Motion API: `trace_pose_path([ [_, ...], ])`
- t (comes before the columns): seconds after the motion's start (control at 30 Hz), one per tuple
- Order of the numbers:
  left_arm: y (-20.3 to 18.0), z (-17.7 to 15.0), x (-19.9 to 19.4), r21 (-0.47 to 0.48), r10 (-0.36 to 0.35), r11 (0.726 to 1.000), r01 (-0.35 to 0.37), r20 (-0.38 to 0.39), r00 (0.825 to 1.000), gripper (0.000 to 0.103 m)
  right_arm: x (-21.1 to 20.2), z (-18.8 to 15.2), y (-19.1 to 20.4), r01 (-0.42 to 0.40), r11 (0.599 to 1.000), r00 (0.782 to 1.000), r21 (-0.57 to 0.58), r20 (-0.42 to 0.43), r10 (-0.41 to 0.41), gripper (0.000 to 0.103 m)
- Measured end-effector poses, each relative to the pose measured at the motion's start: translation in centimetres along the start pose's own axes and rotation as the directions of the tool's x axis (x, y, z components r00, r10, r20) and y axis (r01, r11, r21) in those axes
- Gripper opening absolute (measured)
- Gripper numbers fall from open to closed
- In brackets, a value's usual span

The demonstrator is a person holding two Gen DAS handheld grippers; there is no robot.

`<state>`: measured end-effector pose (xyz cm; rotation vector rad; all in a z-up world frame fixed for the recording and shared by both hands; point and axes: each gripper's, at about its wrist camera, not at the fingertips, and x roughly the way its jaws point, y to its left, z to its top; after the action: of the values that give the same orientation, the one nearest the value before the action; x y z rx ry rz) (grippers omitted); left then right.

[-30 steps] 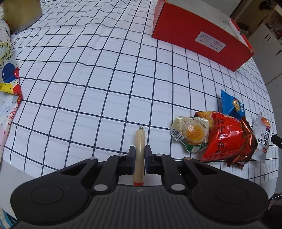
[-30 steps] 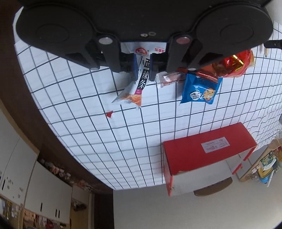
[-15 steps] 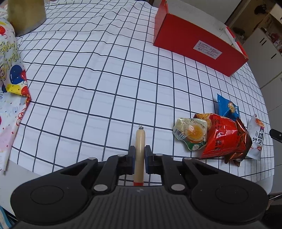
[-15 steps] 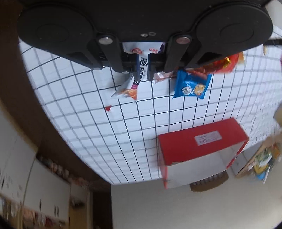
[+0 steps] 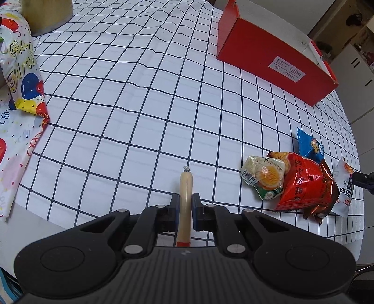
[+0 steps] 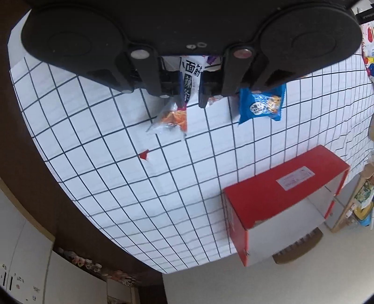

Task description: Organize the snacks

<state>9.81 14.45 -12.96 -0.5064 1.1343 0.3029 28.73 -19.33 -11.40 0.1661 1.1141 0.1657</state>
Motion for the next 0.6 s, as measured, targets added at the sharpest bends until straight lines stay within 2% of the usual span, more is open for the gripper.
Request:
trace_pose_path([
  [0.2,-0.1,0.4,0.1,-0.003,0.0,1.0,0.0,0.005,1.0,0.01,0.0,0.6,-0.2,-0.005,0.999,1.0,0.038,-0.016,0.005,0.015],
  [0.3,-0.1,0.6,0.2,-0.005,-0.001,1.0,0.001,0.007,1.0,0.01,-1.2,0.6,0.0,0.042,0.999,0.999,-0.003,0.031,-0.042,0.029],
  [0.33,-0.1,0.6,0.2,-0.006,-0.002,1.0,0.002,0.007,1.0,0.01,-1.1,0.5,-0.1,0.06,0.998,0.998,-0.014,0.026,-0.06,0.054],
  [0.37,-0.2,0.7,0.2,-0.005,-0.001,1.0,0.002,0.008,1.0,0.01,-0.8,0.4,-0.4,0.056,0.998,0.998,-0.016,0.015,-0.056,0.095],
  [0.4,-0.2,0.7,0.2,-0.005,0.0,1.0,0.0,0.01,1.0,0.01,-0.4,0.3,-0.7,0.044,0.999,0.999,-0.009,-0.004,-0.044,0.101],
  [0.5,-0.4,0.8,0.3,-0.005,0.001,1.0,-0.001,0.009,1.0,0.01,0.7,0.1,-0.8,0.029,0.999,0.999,0.018,-0.028,-0.028,0.098],
  [0.6,-0.5,0.9,0.4,0.002,0.003,1.0,-0.003,0.008,1.0,0.01,1.8,0.4,-0.9,0.067,0.997,0.998,0.033,-0.014,-0.067,0.097],
])
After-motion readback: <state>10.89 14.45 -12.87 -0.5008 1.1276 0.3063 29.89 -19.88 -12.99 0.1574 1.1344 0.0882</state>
